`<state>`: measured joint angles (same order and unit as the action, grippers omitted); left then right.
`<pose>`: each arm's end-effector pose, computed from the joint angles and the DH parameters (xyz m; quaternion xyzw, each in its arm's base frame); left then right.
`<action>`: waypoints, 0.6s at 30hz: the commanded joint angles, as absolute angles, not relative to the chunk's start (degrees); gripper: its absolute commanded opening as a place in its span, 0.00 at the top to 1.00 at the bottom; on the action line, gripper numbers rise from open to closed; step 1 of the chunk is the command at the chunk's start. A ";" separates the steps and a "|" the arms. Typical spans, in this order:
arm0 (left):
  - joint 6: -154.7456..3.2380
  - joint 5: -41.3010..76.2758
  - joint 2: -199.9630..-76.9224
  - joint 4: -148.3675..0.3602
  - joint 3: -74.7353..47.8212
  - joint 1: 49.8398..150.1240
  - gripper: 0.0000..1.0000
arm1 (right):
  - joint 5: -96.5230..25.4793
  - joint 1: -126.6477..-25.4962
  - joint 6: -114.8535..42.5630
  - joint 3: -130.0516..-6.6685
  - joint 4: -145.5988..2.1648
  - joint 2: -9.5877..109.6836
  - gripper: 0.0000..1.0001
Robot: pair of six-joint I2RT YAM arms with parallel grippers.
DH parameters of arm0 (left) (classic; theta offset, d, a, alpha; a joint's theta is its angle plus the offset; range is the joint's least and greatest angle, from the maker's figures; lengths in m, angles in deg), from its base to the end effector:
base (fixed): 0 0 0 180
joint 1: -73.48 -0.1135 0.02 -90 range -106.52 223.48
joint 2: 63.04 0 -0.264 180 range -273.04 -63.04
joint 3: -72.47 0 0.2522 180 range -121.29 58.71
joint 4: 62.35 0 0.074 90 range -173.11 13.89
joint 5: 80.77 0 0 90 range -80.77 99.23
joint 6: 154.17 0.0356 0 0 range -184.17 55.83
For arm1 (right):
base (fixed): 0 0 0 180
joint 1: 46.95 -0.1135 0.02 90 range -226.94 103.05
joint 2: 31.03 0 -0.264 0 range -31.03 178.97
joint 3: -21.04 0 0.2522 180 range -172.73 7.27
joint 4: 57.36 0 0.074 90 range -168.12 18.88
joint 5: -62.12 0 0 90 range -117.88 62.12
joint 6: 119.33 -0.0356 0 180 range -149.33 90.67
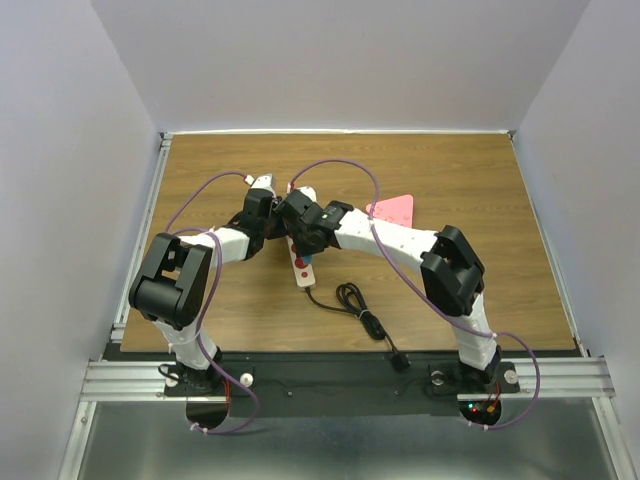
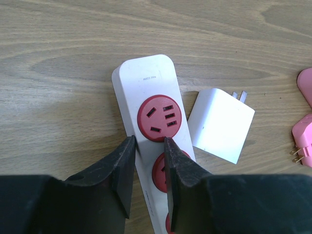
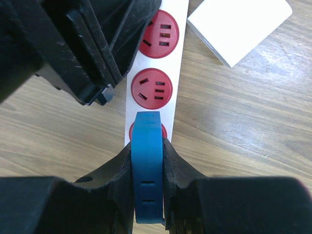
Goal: Insert the plug
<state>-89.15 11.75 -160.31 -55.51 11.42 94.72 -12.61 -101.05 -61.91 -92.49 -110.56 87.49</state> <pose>0.3278 -0.1291 0.1726 -0.0171 0.8630 -0.2155 0.4566 0.2740 0.3626 0.2315 -0.1422 0.9432 0.0935 0.2852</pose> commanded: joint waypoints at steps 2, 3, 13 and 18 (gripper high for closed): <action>-87.29 11.95 -162.27 -56.16 10.55 94.93 0.77 | -11.27 -101.70 -62.11 -94.33 -111.90 88.50 0.99; -87.20 11.95 -162.27 -56.24 10.55 94.84 0.78 | -11.62 -101.70 -62.29 -94.24 -112.08 88.59 1.00; -87.11 12.04 -162.00 -56.24 10.64 94.93 0.78 | -10.04 -102.49 -62.64 -94.94 -114.18 88.85 1.00; -87.29 12.21 -162.00 -56.24 10.46 94.93 0.78 | -9.42 -102.58 -62.73 -95.12 -115.24 89.29 1.00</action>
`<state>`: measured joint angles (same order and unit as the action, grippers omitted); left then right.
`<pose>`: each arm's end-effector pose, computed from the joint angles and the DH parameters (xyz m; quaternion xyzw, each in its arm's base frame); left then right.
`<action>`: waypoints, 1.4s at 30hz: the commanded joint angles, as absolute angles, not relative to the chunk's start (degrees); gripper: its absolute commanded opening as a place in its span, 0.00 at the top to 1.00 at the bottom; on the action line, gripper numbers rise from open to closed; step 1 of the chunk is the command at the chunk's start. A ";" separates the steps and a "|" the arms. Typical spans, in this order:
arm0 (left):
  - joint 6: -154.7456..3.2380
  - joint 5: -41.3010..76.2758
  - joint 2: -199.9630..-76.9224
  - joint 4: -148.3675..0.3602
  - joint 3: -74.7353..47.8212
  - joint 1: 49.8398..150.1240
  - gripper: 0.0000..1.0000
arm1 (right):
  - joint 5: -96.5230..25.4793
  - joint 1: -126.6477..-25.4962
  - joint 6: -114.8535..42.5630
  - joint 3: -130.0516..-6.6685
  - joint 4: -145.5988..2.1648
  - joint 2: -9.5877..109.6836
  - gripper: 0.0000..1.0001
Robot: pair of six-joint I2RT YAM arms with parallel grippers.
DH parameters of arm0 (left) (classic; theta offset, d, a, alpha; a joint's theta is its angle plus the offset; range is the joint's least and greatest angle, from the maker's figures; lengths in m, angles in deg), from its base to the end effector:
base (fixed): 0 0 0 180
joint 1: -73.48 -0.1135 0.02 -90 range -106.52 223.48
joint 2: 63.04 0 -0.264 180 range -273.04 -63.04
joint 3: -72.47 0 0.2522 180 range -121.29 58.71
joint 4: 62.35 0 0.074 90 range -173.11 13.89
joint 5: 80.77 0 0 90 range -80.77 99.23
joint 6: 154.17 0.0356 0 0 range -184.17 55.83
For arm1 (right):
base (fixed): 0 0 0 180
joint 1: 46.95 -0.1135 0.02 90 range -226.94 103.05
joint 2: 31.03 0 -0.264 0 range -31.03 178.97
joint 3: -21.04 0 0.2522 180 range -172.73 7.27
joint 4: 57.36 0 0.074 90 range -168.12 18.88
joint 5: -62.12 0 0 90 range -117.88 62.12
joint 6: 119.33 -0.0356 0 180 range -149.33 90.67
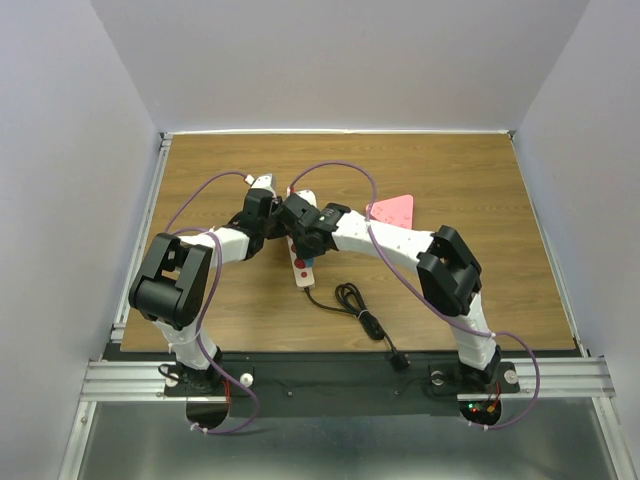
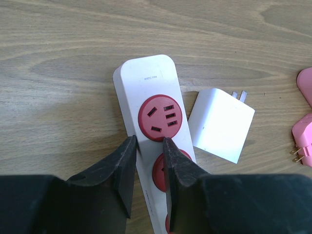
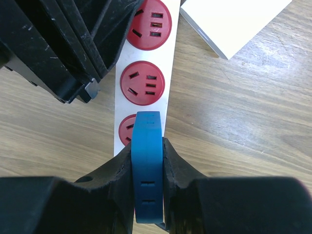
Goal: Insert the plug
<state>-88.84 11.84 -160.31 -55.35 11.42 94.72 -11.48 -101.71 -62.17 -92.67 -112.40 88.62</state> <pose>0.3280 -0.1292 0.1729 -0.0143 0.8623 -0.2153 0.4580 0.2701 0.3649 0.2223 -0.1471 0.9475 0.0720 0.2746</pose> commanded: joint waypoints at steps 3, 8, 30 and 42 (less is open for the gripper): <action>-87.29 12.30 -162.18 -56.16 10.55 94.93 0.78 | -9.42 -102.84 -62.82 -95.73 -115.68 89.64 1.00; -87.29 12.57 -162.09 -56.16 10.46 94.93 0.78 | -8.46 -103.02 -62.90 -96.00 -115.95 90.08 1.00; -87.55 14.15 -162.70 -55.63 10.81 94.93 0.80 | -8.28 -104.69 -66.42 -95.91 -115.86 93.42 1.00; -87.64 15.03 -163.49 -55.28 10.72 94.93 0.81 | -9.07 -104.78 -67.47 -93.45 -113.92 93.42 1.00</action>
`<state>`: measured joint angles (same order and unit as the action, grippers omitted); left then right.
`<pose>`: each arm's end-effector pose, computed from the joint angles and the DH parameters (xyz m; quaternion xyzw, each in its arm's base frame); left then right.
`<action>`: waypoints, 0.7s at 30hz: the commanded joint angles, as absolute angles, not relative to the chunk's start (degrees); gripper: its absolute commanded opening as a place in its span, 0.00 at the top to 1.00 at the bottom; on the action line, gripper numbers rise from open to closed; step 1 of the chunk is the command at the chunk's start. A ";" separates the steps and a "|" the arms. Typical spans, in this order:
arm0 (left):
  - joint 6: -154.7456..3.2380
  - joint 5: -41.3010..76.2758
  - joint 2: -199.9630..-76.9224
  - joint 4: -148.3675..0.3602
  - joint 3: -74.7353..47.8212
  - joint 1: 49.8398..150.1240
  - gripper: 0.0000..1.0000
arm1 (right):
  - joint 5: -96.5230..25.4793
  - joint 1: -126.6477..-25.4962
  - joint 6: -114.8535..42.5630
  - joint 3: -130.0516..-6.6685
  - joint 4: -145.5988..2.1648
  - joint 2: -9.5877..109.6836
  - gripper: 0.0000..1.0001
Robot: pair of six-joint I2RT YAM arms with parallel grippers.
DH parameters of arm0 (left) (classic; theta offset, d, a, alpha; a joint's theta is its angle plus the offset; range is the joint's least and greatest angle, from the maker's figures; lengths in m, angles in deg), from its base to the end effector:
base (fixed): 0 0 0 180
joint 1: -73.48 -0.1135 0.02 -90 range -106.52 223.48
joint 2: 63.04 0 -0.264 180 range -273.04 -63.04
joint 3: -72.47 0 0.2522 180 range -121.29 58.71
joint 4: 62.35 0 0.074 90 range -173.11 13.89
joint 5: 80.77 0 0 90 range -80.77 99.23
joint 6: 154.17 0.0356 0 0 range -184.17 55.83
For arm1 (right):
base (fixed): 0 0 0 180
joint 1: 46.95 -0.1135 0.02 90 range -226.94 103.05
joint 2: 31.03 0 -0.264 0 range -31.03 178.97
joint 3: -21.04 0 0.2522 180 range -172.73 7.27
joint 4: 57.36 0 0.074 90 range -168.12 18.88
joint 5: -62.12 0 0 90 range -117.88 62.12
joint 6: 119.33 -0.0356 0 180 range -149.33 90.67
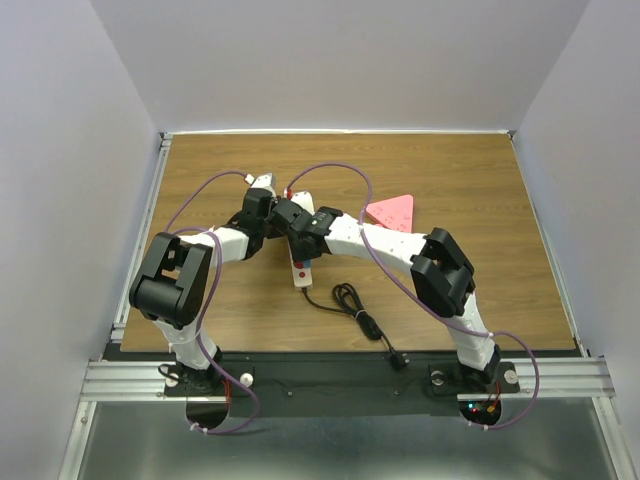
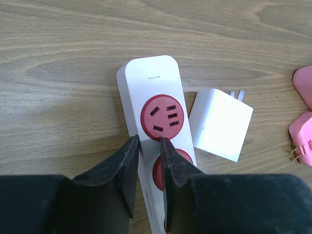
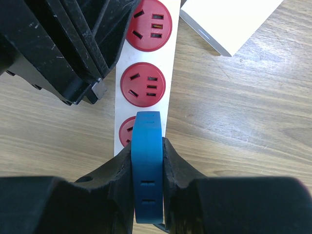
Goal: Insert the plug
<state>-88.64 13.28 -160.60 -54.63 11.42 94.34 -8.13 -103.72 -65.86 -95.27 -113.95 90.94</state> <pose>0.3294 -0.1282 0.1724 -0.0091 0.8603 -0.2241 0.4578 0.2626 0.3789 0.2174 -0.1276 0.9488 0.0575 0.2832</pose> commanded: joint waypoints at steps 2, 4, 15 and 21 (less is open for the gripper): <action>-87.64 15.03 -163.67 -55.36 10.64 94.93 0.81 | -9.34 -104.78 -67.56 -93.19 -113.92 93.68 1.00; -87.82 15.03 -163.58 -55.37 10.72 94.93 0.82 | -9.51 -104.78 -67.83 -92.57 -113.66 93.95 0.99; -87.82 15.47 -164.20 -55.19 10.55 94.93 0.83 | -10.57 -104.78 -68.71 -90.99 -111.99 94.39 1.00; -87.90 15.47 -164.55 -55.19 10.55 94.93 0.83 | -11.35 -104.78 -68.79 -90.55 -111.64 95.79 1.00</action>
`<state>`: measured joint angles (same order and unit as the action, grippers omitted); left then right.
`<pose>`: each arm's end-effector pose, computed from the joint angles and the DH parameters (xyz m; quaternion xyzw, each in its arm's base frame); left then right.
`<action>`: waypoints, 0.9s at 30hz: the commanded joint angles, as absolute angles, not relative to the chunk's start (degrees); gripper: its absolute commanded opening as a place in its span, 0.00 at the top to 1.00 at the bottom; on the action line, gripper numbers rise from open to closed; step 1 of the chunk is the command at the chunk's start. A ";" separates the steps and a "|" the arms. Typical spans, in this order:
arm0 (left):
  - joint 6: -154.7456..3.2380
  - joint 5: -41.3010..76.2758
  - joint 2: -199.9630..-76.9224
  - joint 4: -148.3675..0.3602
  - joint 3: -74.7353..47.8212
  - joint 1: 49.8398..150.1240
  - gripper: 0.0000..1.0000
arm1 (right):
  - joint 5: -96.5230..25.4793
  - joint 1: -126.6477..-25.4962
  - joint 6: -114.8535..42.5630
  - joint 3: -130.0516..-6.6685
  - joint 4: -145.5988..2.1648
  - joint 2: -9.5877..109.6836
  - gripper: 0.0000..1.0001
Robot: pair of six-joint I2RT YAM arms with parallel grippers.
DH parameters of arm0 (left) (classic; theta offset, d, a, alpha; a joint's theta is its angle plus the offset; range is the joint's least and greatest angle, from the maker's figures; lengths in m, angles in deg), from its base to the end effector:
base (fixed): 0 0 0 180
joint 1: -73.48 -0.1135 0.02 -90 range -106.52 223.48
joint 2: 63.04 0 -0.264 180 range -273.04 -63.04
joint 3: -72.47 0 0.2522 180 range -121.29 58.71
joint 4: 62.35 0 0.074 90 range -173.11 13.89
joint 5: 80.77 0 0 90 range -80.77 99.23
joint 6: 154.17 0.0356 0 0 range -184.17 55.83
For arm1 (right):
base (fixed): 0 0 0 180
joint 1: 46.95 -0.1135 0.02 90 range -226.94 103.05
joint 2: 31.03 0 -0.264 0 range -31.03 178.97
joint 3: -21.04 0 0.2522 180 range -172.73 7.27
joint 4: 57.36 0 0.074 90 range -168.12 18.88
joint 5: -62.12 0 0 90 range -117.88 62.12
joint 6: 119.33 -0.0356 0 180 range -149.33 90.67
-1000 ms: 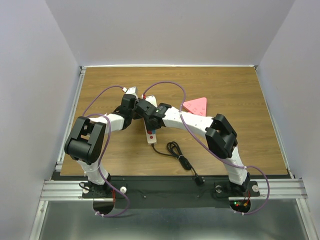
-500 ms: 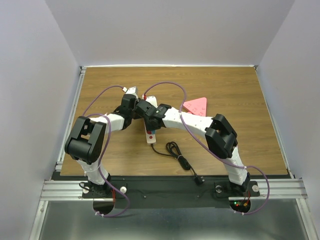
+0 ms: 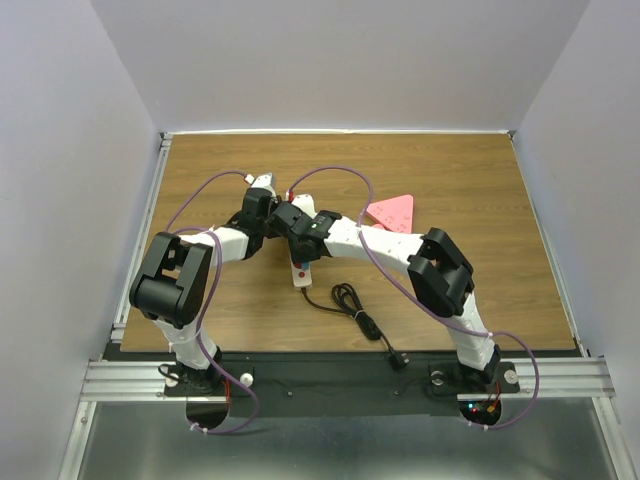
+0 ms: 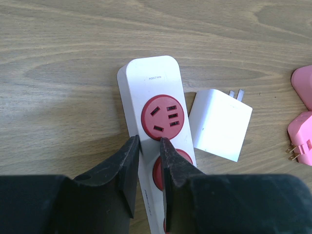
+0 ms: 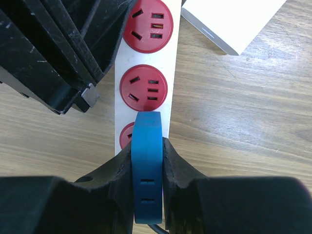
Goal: Insert the plug
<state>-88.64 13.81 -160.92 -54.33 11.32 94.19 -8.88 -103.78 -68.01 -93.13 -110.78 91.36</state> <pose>0.3304 -0.1280 0.1716 -0.0078 0.8599 -0.2274 0.4570 0.2626 0.3805 0.2056 -0.1109 0.9506 0.0713 0.2809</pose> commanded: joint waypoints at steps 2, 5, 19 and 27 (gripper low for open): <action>-87.90 15.73 -164.64 -55.19 10.46 94.93 0.83 | -11.79 -104.78 -68.97 -90.37 -111.20 96.06 1.00; -87.99 15.90 -164.81 -55.19 10.46 94.93 0.83 | -11.97 -104.78 -68.97 -90.02 -110.85 96.50 1.00; -87.99 16.08 -164.64 -55.10 10.46 94.84 0.84 | -16.01 -104.69 -71.87 -80.80 -106.19 95.62 1.00; -87.82 15.91 -164.55 -55.10 10.55 94.93 0.84 | -17.07 -104.60 -71.26 -80.88 -105.14 97.29 1.00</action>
